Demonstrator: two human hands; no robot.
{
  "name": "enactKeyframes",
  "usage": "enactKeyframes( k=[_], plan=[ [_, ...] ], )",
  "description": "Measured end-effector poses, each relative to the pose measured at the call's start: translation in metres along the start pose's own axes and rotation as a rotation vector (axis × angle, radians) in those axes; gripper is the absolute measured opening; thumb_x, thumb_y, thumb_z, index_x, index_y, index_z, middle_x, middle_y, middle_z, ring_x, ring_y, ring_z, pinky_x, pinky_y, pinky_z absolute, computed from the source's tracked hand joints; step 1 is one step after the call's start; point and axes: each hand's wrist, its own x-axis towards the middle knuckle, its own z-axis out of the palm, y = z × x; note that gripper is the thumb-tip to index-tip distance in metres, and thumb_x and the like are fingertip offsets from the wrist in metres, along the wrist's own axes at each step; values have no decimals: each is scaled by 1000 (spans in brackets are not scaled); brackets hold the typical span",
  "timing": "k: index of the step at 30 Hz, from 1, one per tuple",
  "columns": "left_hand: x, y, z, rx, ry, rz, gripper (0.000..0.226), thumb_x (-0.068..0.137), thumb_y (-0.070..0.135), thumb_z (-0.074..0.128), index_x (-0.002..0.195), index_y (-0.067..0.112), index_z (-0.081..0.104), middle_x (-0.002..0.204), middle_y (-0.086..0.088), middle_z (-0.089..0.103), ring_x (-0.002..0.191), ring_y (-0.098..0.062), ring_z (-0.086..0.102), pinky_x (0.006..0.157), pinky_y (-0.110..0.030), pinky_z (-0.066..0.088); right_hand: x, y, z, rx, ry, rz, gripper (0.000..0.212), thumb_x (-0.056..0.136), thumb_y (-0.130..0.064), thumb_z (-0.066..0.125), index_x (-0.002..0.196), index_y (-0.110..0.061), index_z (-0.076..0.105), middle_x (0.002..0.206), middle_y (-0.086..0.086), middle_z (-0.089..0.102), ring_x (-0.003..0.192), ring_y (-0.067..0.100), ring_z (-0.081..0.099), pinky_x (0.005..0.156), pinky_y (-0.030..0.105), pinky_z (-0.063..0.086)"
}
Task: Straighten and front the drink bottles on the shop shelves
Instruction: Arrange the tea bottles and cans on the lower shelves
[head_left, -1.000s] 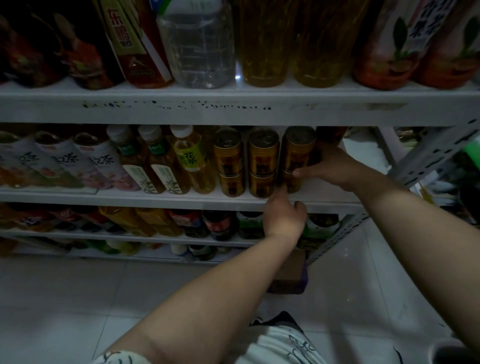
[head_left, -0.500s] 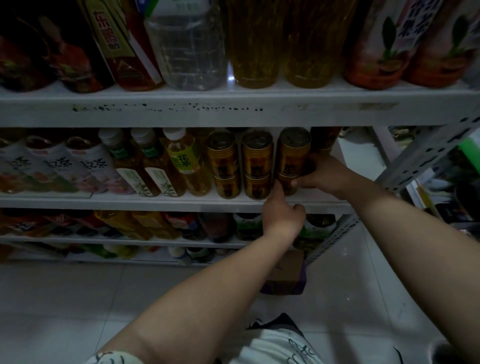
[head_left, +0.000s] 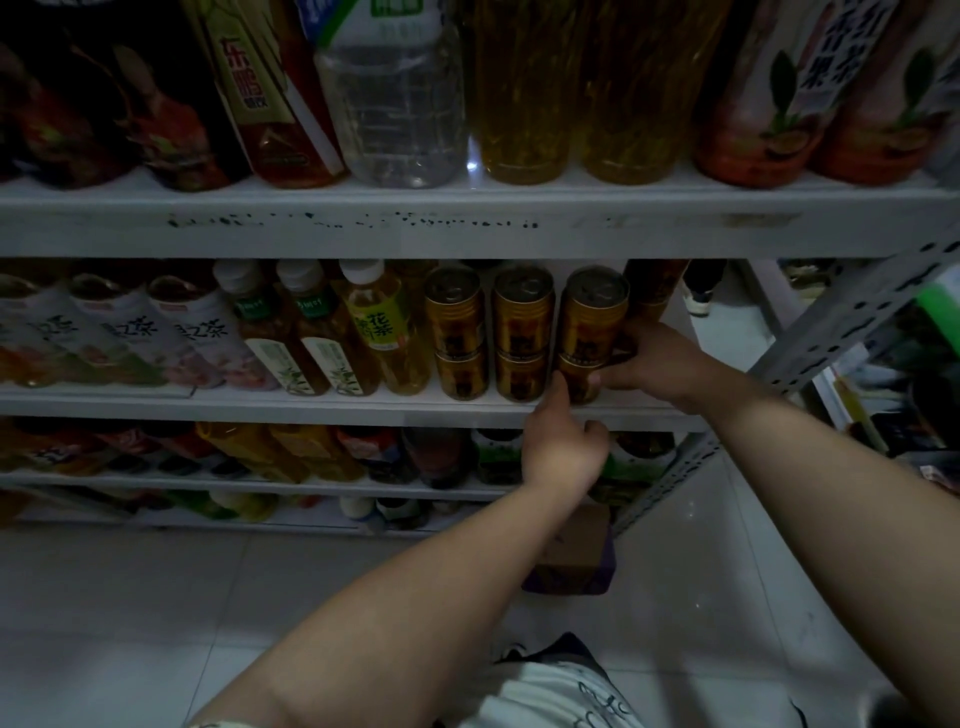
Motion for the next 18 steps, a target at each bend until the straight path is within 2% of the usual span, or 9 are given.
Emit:
enactKeyframes(
  k=[3, 7, 10, 12, 14, 15, 16, 17, 18],
  plan=[
    [0, -1, -2, 1, -17, 4, 76, 86, 31, 54, 152, 30, 16, 143, -3, 46, 113, -26, 56, 90, -39, 54, -2, 0, 1, -42, 6, -25, 58, 72, -17, 81, 125, -22, 57, 111, -13, 62, 93, -15, 55, 68, 1, 43],
    [0, -2, -1, -28, -17, 4, 79, 86, 30, 56, 153, 31, 14, 149, 2, 40, 120, -23, 52, 95, -37, 51, -2, -1, 2, -45, 2, -23, 62, 75, -15, 79, 131, -17, 53, 120, -6, 61, 109, 5, 56, 80, 13, 43],
    [4, -4, -1, -30, -22, -7, 80, 86, 31, 58, 153, 33, 13, 149, 3, 39, 124, -22, 49, 97, -38, 50, 0, -1, 2, -46, 14, -7, 65, 74, -15, 80, 132, -18, 52, 122, -5, 60, 112, 7, 55, 86, 19, 43],
    [6, -6, -1, -42, -25, -2, 80, 86, 30, 58, 152, 34, 14, 148, 3, 40, 124, -20, 49, 97, -37, 50, -1, -2, 2, -24, -8, -4, 63, 73, -16, 81, 130, -20, 54, 121, -7, 61, 109, 4, 56, 82, 13, 44],
    [6, -7, -2, -54, -27, 7, 79, 86, 29, 59, 152, 34, 16, 147, 4, 41, 123, -19, 50, 98, -35, 50, 0, 2, 1, -39, -12, 9, 53, 72, -17, 81, 120, -25, 60, 111, -13, 65, 102, 0, 60, 74, 9, 45],
    [7, -8, -2, -57, -25, 8, 79, 86, 29, 58, 152, 33, 16, 147, 4, 42, 123, -18, 50, 98, -32, 49, 0, 6, -1, -49, 44, 29, 43, 72, -16, 79, 112, -26, 64, 104, -13, 67, 98, 2, 62, 71, 12, 49],
    [8, -9, -2, -60, -21, 5, 78, 86, 29, 58, 152, 33, 17, 147, 5, 41, 124, -18, 49, 98, -29, 47, 1, 10, -2, -42, 159, 58, 32, 73, -14, 75, 102, -22, 66, 97, -7, 69, 94, 9, 65, 72, 22, 53],
    [8, -10, -2, -61, -15, 1, 76, 87, 29, 57, 152, 32, 19, 147, 5, 41, 124, -17, 48, 98, -25, 45, 2, 15, -4, -18, 309, 93, 23, 73, -15, 71, 95, -15, 67, 91, 1, 70, 89, 18, 66, 74, 33, 56],
    [9, -9, -3, -58, -7, 3, 74, 87, 29, 57, 152, 31, 21, 147, 4, 42, 124, -17, 48, 96, -22, 43, 3, 19, -5, 4, 464, 122, 21, 72, -21, 67, 91, -11, 66, 87, 5, 70, 84, 23, 66, 73, 37, 55]
  ],
)
